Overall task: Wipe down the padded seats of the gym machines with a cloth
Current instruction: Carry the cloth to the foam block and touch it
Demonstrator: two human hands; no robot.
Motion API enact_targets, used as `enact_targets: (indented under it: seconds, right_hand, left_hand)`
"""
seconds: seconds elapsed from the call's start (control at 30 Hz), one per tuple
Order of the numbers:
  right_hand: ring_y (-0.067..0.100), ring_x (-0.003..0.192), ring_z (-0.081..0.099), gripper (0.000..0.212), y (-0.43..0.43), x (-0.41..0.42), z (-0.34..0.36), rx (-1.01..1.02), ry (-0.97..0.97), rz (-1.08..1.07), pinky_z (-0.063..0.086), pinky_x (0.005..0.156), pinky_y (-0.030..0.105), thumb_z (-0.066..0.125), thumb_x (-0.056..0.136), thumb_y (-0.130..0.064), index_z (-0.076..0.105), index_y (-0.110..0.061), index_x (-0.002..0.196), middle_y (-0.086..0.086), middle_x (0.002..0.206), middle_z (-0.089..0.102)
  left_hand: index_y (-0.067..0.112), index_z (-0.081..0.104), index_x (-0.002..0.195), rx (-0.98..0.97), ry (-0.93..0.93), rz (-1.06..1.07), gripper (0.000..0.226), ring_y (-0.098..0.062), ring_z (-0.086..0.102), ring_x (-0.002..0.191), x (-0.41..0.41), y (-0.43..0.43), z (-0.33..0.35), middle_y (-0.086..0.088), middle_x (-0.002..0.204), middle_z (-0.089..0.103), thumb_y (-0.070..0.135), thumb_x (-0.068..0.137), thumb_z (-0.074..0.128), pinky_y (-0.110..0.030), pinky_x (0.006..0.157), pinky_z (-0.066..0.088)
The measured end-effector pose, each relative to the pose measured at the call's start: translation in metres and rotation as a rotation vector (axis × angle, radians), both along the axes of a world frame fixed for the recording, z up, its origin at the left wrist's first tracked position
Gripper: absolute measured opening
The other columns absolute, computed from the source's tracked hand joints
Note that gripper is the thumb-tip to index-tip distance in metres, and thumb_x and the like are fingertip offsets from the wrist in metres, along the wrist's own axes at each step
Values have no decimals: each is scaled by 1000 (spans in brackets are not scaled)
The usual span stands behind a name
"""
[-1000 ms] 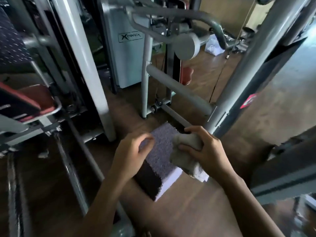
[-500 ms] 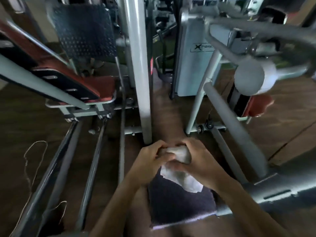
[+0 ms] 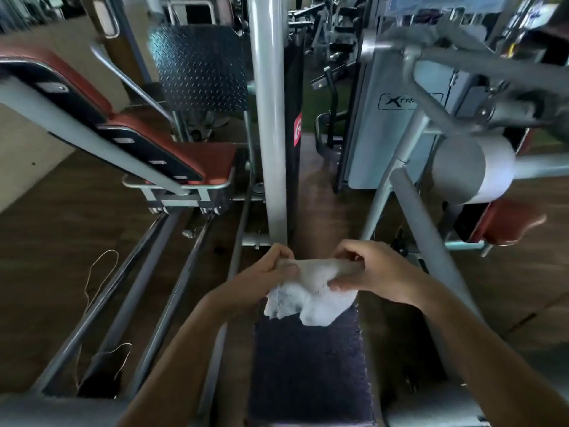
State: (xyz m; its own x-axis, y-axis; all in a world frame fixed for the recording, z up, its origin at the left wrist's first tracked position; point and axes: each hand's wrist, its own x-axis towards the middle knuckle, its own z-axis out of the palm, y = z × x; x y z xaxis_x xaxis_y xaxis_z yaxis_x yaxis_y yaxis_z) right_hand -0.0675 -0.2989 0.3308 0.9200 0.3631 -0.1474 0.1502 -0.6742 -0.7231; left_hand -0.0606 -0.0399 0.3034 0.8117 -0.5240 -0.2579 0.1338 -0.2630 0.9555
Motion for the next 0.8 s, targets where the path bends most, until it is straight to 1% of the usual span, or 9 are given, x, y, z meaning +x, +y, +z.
enact_targets:
  seconds: [0.1,0.23,0.33,0.4,0.47,0.53,0.63,0.7,0.8]
  right_hand:
    - [-1,88,63,38,10,-6,-8,59,-52,-38,47,72,15,91,71,-30,67,-35,99,-16,93,68]
    - [4,89,62,37,22,-19,-19,177,-125,-115,51,73,18,92,67,-25,69,-33,95,-11,97,64]
    - [-4,109,53,33,23,-29,-32,194,-126,-152,40,84,6,91,69,-23,70,-38,89,-10,115,53]
    - [-13,121,43,32,24,-36,-40,203,-74,-161,34,87,1,88,74,-19,68,-40,88,-11,126,49]
    - [-17,120,43,33,27,-43,-51,249,-49,-196,32,86,-1,85,77,-12,68,-39,87,-11,130,49]
    - [-17,119,46,36,33,-48,-61,298,-42,-225,34,88,-1,84,76,-6,69,-38,84,-11,133,51]
    - [-6,128,47,40,38,-54,-86,346,-13,-213,42,98,17,83,77,-5,69,-42,83,-12,139,48]
    - [1,132,46,42,41,-58,-101,370,5,-187,46,96,24,81,79,-5,68,-44,85,-13,142,46]
    - [-5,125,47,48,38,-62,-122,294,38,-188,41,91,13,80,80,-10,64,-52,96,-20,134,49]
  left_hand:
    - [27,50,92,-32,152,1,27,-19,41,77,3,0,-6,-1,89,45,43,82,70,-31,66,35]
    - [28,56,101,17,43,139,50,-20,51,84,3,3,-22,-7,100,55,48,66,85,-39,74,48]
    - [25,59,106,-115,46,186,49,-34,63,102,-5,10,-34,-15,119,62,15,69,90,-49,94,54]
    - [22,60,112,-141,31,217,52,-31,65,105,-13,11,-36,-13,118,64,0,73,85,-46,96,55]
    - [27,59,121,-130,64,247,55,-30,68,104,-17,11,-42,-12,117,66,5,77,82,-46,96,55]
    - [27,56,129,-100,205,250,56,-28,69,109,-19,13,-49,-10,123,65,22,79,81,-48,98,55]
    - [13,62,129,-28,491,59,54,-18,68,106,-22,14,-64,-8,122,69,44,86,71,-34,93,55]
    - [14,68,127,33,561,-60,42,-16,68,96,-28,11,-74,-6,109,73,42,97,60,-27,83,54]
    - [13,66,127,-14,452,8,31,-12,70,89,-32,6,-93,-3,107,73,20,97,64,-23,77,53]
